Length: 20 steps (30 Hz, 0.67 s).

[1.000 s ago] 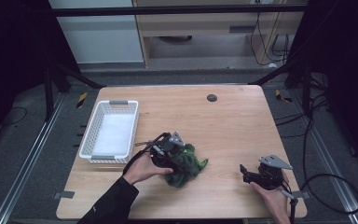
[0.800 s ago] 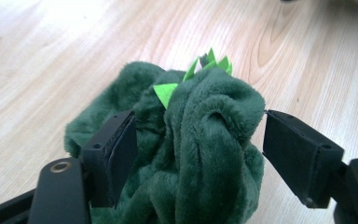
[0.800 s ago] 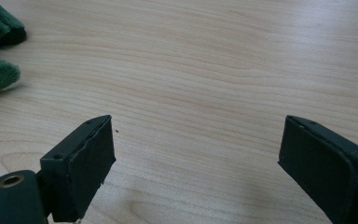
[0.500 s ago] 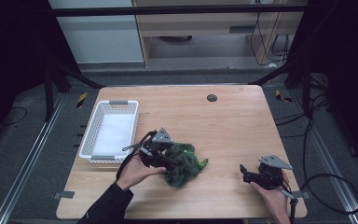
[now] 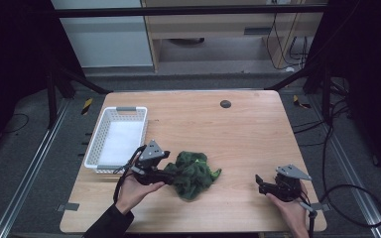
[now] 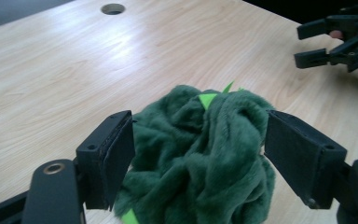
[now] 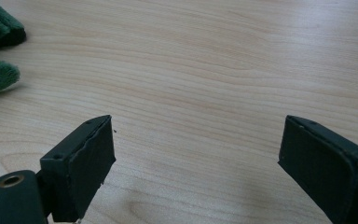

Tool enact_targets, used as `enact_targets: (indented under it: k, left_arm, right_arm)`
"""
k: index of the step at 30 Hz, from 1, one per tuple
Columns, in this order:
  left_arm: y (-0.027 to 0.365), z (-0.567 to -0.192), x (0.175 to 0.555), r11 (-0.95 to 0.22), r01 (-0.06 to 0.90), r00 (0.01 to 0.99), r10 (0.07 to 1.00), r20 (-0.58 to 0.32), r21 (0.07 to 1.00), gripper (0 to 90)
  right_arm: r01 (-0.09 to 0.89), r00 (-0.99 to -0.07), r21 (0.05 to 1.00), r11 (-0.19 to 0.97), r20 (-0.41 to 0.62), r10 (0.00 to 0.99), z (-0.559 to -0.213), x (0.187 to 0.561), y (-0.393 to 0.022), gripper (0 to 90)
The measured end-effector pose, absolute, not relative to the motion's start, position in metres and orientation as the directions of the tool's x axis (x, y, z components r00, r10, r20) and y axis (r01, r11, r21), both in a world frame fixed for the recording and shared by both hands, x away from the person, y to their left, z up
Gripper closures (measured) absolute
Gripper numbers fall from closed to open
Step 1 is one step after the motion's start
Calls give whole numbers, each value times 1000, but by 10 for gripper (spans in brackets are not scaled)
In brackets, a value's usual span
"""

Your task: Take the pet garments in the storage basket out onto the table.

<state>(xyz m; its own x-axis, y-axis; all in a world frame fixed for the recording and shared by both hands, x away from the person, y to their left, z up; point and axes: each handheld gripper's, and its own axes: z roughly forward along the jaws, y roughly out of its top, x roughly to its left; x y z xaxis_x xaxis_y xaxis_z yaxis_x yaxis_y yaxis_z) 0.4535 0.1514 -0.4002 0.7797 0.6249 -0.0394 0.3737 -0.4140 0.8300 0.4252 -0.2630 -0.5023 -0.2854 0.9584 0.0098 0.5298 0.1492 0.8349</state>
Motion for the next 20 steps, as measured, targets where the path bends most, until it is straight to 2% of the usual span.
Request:
enact_targets:
  k: [11,20]
  left_arm:
    - [186,-414,436,-318,382,712,700,-57,868,251]
    - [216,-436,424,-269,416,648,758,-75,869,319]
  right_arm:
    - [531,-288,834,150,11,958,-502,425,-263,102]
    - [525,-291,838,152,9,957,-501,424,-263,103]
